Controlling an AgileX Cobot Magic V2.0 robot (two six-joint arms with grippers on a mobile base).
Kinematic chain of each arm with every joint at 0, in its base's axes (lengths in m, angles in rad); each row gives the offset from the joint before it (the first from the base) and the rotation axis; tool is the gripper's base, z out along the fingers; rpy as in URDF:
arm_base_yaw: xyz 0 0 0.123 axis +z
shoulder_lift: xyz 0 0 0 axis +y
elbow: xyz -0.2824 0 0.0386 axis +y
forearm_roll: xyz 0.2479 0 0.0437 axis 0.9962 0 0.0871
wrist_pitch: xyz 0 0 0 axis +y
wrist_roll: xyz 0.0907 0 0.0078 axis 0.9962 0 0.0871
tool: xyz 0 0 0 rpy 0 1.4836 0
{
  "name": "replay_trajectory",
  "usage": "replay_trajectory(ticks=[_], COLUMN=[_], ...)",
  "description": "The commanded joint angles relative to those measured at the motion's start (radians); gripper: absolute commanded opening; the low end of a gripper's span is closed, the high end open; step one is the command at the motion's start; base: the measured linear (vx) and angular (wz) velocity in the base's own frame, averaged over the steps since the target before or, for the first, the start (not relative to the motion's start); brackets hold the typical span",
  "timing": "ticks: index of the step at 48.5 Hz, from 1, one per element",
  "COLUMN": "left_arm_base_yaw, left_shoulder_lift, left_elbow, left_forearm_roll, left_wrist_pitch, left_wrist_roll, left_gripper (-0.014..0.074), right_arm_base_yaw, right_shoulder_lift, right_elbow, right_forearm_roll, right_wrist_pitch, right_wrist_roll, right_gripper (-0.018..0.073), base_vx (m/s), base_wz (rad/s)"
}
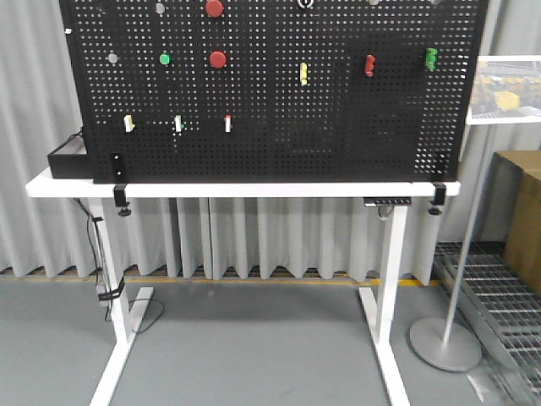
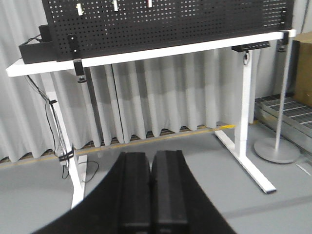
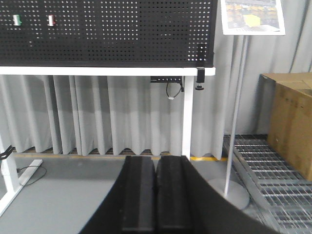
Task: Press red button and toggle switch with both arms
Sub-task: 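Drive the base forward up to the black pegboard table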
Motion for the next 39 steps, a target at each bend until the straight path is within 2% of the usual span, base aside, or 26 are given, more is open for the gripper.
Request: replay_trajectory(ticks=[1,39], left_arm_base_yaw=[-0.002,-0.002], left_shoulder_lift=[-0.016,-0.016], left_elbow=[0.033,0.033], left_forearm_roll=[-0.002,-0.002], left_wrist_pitch=[-0.083,-0.083], left_wrist_roll=[-0.009,-0.009], left_gripper=[0.0001,0.0001], right_arm_base_yaw=[-0.004,-0.004], right_shoulder_lift=[-0.017,-0.017], right_elbow=[0.011,0.011], right_forearm_roll=[-0.001,-0.001], right_wrist_pitch=[-0.082,-0.082], right_wrist_roll=[-0.001,-0.001], right_gripper=[-0.0003,-0.0003], base_vx=[0.47,0.46], base_wz=[0.01,0.02])
